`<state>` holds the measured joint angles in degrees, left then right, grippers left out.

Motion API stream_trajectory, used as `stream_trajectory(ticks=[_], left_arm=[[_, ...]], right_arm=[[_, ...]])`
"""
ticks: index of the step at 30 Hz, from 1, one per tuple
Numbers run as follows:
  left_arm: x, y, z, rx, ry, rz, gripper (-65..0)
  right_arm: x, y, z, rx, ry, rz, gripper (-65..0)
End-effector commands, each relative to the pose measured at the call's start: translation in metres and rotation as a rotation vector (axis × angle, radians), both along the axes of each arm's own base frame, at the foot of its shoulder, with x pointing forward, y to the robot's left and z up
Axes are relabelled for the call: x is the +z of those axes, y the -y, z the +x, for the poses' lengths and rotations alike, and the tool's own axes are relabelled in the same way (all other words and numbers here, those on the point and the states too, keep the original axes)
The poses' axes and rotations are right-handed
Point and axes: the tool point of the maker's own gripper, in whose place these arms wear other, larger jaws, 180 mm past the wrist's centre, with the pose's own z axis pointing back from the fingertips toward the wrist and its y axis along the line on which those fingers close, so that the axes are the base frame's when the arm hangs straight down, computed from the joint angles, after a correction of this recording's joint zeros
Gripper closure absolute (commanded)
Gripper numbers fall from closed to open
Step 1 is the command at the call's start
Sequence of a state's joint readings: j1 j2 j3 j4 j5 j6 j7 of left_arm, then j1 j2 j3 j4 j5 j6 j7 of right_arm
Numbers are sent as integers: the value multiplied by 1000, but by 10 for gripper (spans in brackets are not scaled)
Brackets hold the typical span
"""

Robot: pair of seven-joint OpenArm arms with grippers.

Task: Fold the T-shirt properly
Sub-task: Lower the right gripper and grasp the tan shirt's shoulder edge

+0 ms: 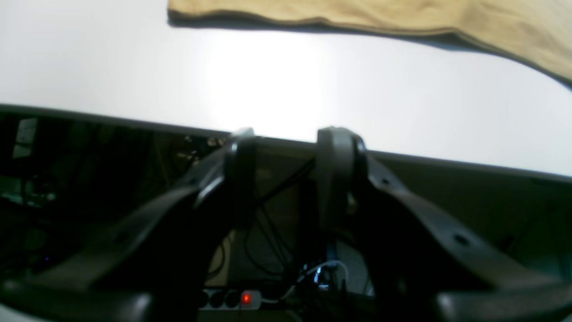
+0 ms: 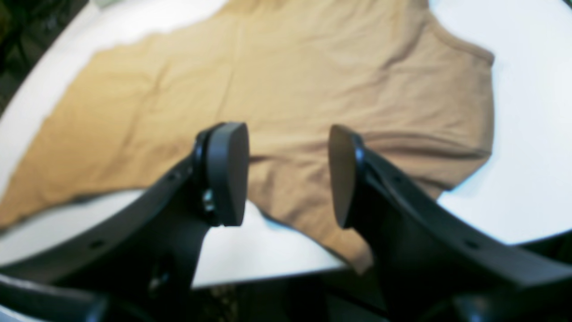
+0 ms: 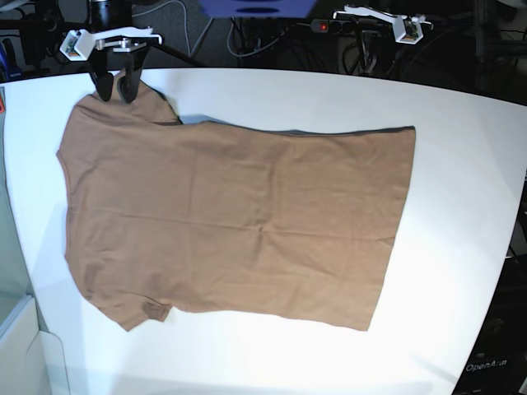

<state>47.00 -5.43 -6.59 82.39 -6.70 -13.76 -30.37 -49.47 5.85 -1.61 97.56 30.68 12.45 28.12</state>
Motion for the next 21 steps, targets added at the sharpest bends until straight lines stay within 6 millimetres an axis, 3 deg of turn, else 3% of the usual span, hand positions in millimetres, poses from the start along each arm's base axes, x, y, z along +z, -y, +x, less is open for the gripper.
stream_trajectory(ticks=[1, 7, 15, 18, 21], left_arm=[[8, 0, -1, 1, 26, -6, -219], [8, -7, 0, 11, 26, 9, -219], [9, -18, 0, 31, 29, 32, -219], [9, -18, 0, 31, 29, 32, -219], [10, -19, 0, 32, 29, 33, -219]], right_arm=[[10, 1, 1, -6, 30, 23, -289], [21, 12, 6, -67, 28, 154, -289], [6, 31, 10, -110, -71, 374, -289], [3, 35, 9, -110, -90, 366, -289], [-15, 43, 0, -150, -161, 344, -289]])
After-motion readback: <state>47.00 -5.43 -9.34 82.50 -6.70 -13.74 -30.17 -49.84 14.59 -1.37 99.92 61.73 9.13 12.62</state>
